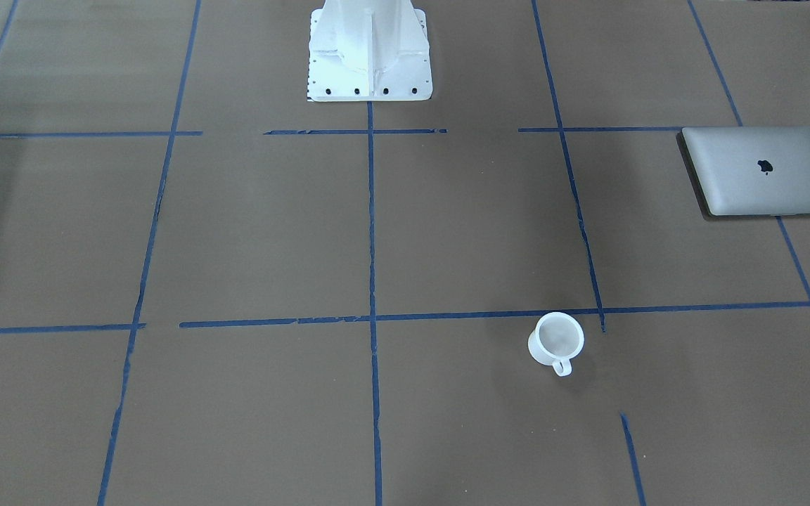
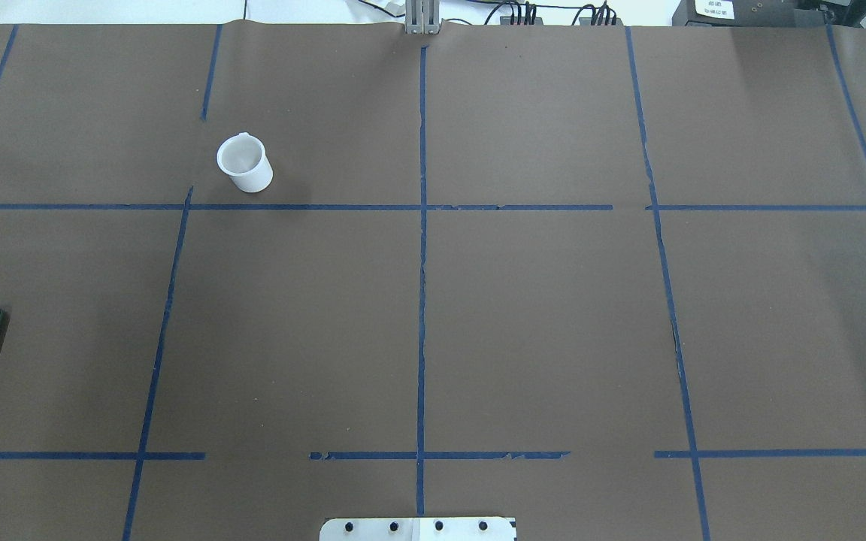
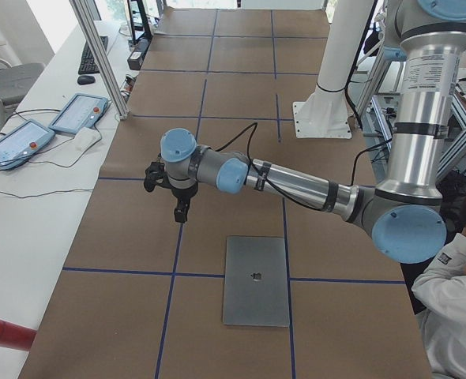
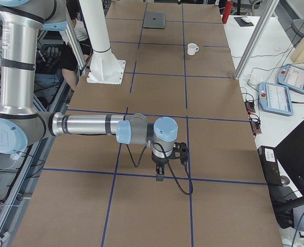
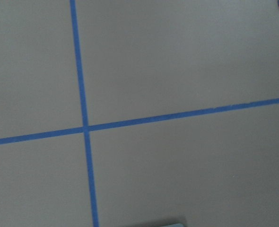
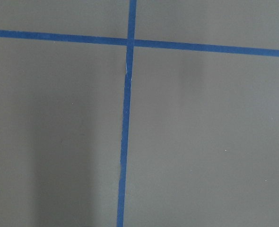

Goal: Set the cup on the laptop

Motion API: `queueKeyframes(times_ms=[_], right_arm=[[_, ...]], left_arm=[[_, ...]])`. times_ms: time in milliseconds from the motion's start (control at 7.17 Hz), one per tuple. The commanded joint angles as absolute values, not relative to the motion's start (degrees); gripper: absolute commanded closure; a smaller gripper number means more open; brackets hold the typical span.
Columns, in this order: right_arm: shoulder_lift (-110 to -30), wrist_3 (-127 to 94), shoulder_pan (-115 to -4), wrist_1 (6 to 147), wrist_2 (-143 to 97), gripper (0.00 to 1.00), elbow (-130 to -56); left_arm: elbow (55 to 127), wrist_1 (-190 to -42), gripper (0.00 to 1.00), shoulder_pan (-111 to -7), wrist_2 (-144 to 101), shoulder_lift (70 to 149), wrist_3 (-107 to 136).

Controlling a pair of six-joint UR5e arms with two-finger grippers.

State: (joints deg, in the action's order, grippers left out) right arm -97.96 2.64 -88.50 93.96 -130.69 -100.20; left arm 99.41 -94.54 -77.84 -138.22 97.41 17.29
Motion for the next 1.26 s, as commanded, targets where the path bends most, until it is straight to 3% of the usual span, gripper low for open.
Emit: queueKeyframes(times_ms=[0,419,698,1116], right_arm=[[-98.0,2.64,-88.51,93.96,-130.69,0.0,-100.2],[-98.0,2.64,-88.51,93.96,-130.69,0.0,-100.2],[-98.0,2.64,-88.51,93.96,-130.69,0.0,-100.2],[-98.0,2.64,-88.51,93.96,-130.69,0.0,-100.2]], left_arm=[[93.47,-94.48,0.0,-68.42,-137.9,108.84,31.92],[82.2,-100.49,0.0,-62.15,-137.55,119.6,46.26],[69.68,-108.96,0.0,-57.33,-130.75,128.52,57.44],[62.61,-110.73,0.0,-55.11,-127.27,134.02,57.92]])
